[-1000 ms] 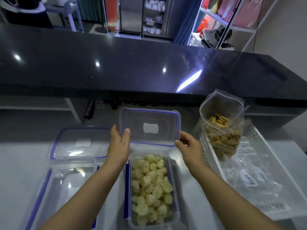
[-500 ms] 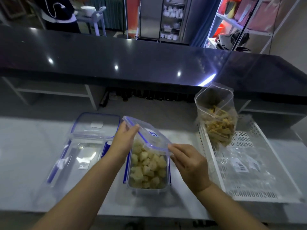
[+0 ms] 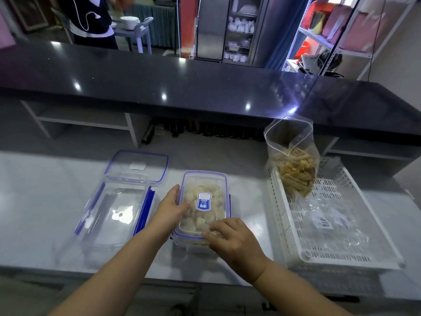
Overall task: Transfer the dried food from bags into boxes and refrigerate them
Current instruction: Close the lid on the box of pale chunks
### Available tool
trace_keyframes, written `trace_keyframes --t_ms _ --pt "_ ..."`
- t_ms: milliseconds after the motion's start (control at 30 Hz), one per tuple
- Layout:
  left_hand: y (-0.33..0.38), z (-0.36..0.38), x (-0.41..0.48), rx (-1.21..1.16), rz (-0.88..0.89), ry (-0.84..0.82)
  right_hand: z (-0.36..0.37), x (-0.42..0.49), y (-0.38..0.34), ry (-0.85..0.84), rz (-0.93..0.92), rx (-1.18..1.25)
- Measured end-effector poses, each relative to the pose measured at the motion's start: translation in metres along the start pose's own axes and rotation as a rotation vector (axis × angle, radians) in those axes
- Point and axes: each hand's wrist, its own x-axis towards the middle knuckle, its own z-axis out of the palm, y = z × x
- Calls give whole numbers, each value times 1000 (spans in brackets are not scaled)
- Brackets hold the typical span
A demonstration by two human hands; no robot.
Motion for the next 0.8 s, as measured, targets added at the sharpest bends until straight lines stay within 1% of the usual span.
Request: trace_keyframes --t_ms 100,167,233,300,333,500,633,800 --pt "0 3 -3 -11 29 -8 -1 -1 3 -32 106 68" --pt "2 7 -6 7 73 -4 -1 -1 8 -42 266 122" --pt "1 10 -6 36 105 15 -1 2 12 -30 477 178" --pt "-3 10 -4 58 110 33 -2 7 14 -23 693 278" --pt "-4 10 -4 65 107 35 -1 10 15 -38 773 331" --pt "-5 7 1 42 90 27 5 25 20 -126 1058 524" --pt "-6 3 5 32 72 -10 6 34 23 -117 1157 582" --pt "-13 2 5 29 68 -32 3 29 22 -140 1154 569"
